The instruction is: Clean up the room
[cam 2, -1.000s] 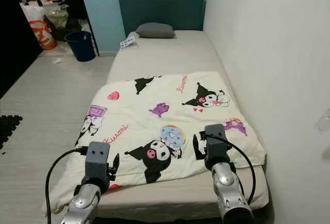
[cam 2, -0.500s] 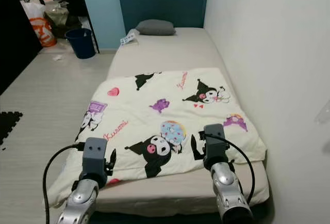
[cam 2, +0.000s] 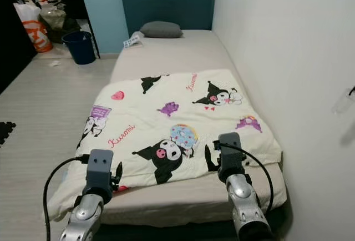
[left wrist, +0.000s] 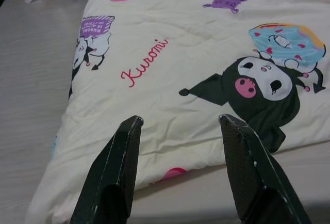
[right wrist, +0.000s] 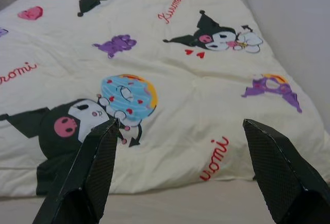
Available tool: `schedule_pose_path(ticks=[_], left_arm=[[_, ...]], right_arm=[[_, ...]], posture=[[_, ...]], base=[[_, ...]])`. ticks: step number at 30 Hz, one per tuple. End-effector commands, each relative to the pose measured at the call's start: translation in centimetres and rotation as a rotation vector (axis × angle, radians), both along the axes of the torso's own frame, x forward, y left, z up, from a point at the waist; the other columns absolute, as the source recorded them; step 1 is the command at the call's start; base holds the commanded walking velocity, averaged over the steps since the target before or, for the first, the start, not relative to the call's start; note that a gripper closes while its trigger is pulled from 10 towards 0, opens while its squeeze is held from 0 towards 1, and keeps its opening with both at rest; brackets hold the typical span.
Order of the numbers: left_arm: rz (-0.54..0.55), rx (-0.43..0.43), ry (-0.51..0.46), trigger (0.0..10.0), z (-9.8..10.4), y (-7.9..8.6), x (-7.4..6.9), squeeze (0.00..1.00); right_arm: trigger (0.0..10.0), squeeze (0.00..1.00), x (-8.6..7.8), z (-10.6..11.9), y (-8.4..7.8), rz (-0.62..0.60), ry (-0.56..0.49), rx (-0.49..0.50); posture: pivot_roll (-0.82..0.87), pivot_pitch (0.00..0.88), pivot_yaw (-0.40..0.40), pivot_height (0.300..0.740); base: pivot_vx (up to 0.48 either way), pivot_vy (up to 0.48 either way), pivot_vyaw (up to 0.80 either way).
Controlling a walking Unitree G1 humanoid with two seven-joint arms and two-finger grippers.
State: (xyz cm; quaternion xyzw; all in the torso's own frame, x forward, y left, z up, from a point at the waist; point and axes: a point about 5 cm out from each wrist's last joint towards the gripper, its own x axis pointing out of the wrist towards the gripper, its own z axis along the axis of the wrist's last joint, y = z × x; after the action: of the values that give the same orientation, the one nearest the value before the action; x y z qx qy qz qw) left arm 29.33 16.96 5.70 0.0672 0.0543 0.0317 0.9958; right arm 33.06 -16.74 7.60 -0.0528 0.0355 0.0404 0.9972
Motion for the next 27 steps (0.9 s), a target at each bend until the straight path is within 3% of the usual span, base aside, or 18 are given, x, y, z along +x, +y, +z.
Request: schedule_pose_path(ticks=[1,19,27], left_arm=[[0.010,0.012,0.015,10.0,-0.4,0.4,-0.2,0.00],[0.020,0.018,0.007,10.0,-0.2,0.5,0.1,0.00],[0.042,0.036,-0.014,10.0,0.7,1.4,0.7,0.00]], right_arm=[[10.0,0.00,-0.1,-0.4,0.0,0.000,0.026,0.004],[10.0,0.00,0.4,0.0,-0.4,-0.003,0.021,-0.013],[10.0,0.00,1.6,1.1,0.9,0.068,0.017,0.002]], posture=[[-0.04,0.131,0.004,0.630],[-0.04,0.142,0.007,0.630],[0.00,0.201,-0.020,0.610]], base=[[0.000,0.000,0.00],[0.000,0.000,0.00],[0.000,0.000,0.00]])
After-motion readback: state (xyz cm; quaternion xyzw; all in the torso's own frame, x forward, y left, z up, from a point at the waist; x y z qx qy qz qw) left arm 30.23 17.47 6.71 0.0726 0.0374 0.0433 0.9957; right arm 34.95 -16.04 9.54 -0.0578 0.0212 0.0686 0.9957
